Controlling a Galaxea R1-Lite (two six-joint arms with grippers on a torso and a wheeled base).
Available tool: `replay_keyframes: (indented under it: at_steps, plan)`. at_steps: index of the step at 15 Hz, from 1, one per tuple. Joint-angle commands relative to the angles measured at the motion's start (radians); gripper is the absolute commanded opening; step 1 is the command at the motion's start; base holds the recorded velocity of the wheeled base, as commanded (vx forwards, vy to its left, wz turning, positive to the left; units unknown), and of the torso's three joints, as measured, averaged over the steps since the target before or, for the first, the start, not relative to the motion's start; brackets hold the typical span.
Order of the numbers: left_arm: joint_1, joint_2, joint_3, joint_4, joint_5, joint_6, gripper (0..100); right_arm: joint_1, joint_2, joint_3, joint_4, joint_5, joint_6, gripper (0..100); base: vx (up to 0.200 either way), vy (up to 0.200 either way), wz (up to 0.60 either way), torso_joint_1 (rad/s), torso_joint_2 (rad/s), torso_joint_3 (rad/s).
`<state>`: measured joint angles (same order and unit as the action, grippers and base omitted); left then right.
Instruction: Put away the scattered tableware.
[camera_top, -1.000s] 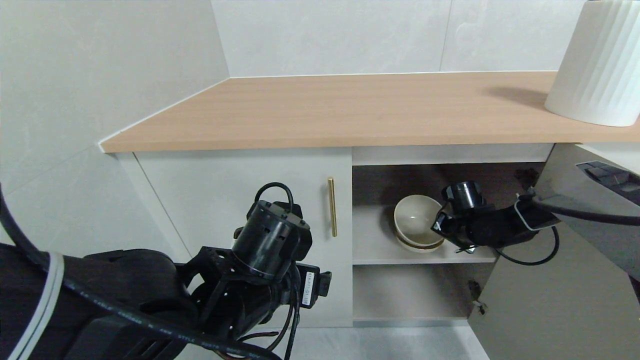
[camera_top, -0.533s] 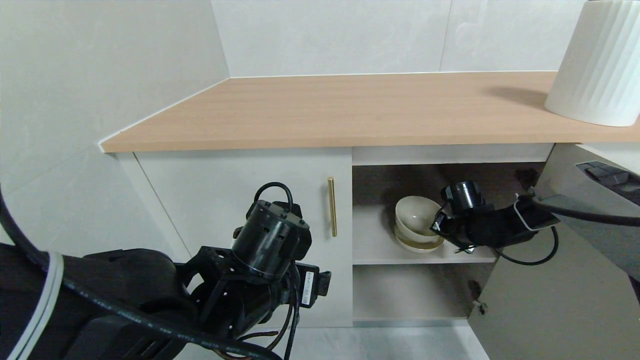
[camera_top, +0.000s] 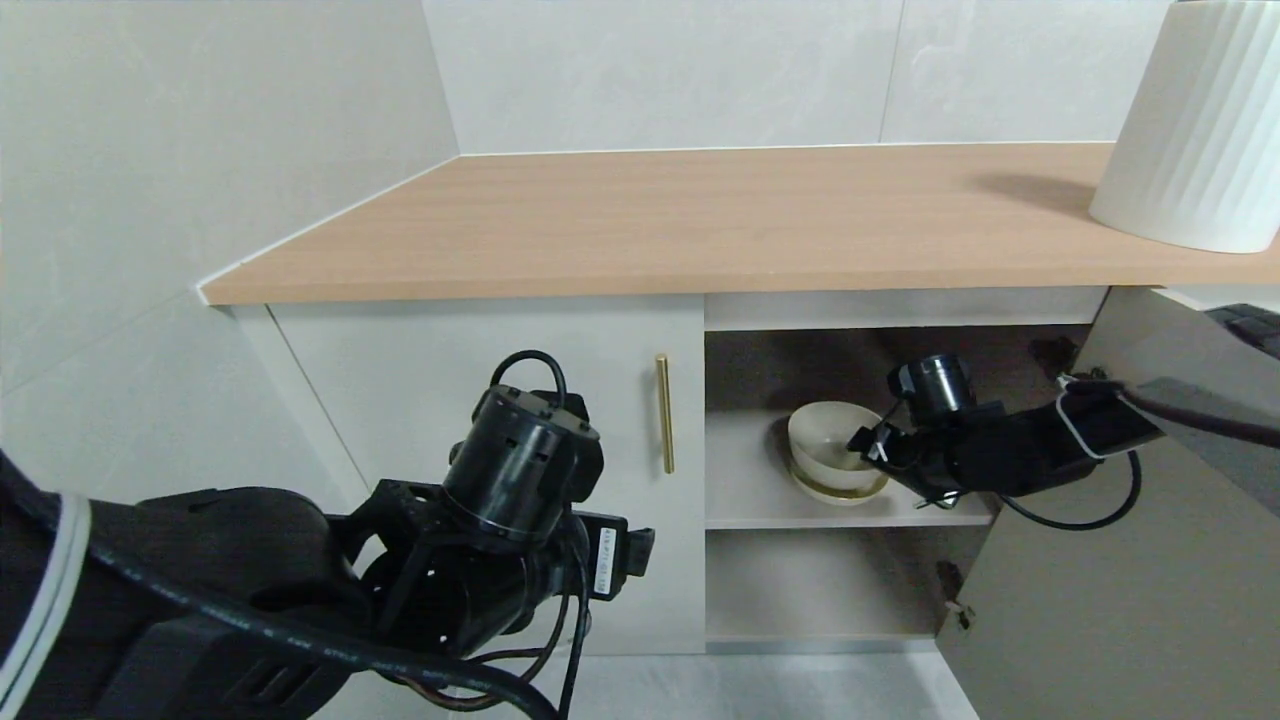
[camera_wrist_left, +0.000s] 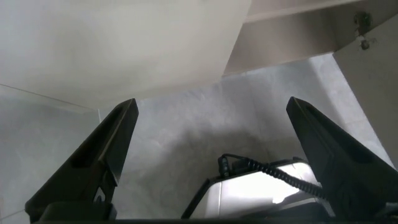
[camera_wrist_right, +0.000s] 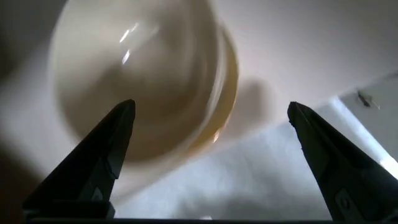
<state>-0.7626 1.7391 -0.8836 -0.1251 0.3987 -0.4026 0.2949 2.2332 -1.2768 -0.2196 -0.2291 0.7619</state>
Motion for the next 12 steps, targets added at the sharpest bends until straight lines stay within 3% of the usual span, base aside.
replay_keyframes:
  at_steps: [1,4,8,12]
  plan:
    - [0.032,-0.070,0.008,0.002,-0.021,-0.001,100,0.033,-0.185,0.114,0.051,0.070,-0.032,100,0.000,0.000,0.00,0.000,0.00,0.000]
    - [0.098,-0.191,0.061,0.007,-0.044,0.001,100,0.079,-0.440,0.235,0.172,0.160,-0.125,100,0.000,0.000,0.00,0.000,0.00,0.000]
    - [0.201,-0.286,0.163,0.007,-0.044,0.010,100,0.139,-0.659,0.364,0.243,0.168,-0.158,100,0.000,0.000,0.00,0.000,0.00,0.000]
    - [0.218,-0.352,0.203,0.009,-0.044,0.019,100,0.213,-0.750,0.478,0.249,0.189,-0.191,100,0.000,0.000,0.00,0.000,0.00,0.000]
